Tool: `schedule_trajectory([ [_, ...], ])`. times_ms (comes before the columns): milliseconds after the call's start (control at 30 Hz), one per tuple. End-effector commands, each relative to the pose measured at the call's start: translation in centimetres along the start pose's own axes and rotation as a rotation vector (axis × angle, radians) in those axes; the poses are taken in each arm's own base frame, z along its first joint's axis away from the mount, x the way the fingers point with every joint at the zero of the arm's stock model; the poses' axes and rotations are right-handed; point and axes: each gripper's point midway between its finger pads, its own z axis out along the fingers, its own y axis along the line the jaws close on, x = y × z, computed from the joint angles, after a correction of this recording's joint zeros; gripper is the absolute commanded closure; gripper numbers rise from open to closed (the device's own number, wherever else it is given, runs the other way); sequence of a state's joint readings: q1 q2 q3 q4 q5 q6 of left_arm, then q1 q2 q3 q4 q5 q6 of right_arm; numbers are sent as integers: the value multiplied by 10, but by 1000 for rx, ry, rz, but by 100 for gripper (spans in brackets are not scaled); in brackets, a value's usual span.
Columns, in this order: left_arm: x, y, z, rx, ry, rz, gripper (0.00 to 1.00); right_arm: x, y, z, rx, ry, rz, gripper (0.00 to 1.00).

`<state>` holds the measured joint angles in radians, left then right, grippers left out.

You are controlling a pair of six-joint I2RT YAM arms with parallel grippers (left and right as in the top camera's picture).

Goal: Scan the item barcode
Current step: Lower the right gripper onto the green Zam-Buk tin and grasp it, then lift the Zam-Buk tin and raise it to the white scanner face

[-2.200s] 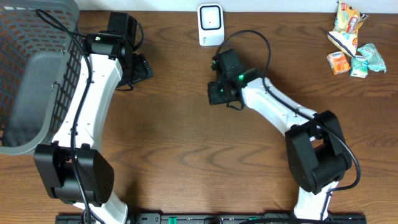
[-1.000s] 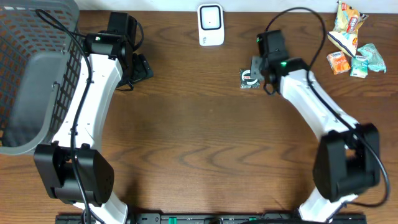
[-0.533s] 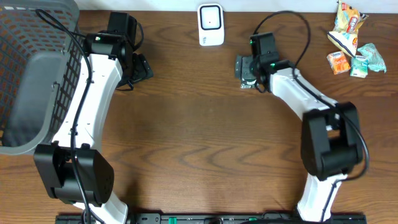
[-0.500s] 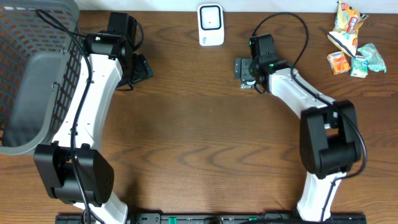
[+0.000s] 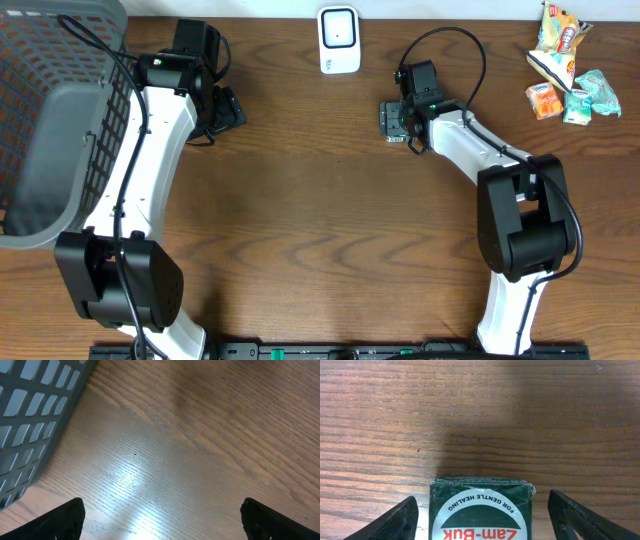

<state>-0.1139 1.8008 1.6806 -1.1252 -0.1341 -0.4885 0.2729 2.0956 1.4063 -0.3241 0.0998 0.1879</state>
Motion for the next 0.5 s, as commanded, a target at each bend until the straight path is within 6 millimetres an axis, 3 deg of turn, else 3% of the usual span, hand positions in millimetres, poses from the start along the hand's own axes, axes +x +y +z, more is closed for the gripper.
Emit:
schedule_trajectory([
  [0, -2, 3, -2, -9, -11, 13, 2, 21, 3, 19, 2, 60, -27, 20],
  [267, -2, 3, -2, -9, -11, 13, 2, 31, 1, 29, 7, 88, -27, 35],
  [333, -2, 3, -2, -9, -11, 13, 2, 31, 1, 28, 7, 89, -23, 44],
  [400, -2, 3, -2, -9, -11, 13, 2, 34, 10, 26, -48, 106, -21, 50],
  [467, -2, 3, -2, -9, -11, 13, 2, 34, 20, 21, -104, 114, -16, 49],
])
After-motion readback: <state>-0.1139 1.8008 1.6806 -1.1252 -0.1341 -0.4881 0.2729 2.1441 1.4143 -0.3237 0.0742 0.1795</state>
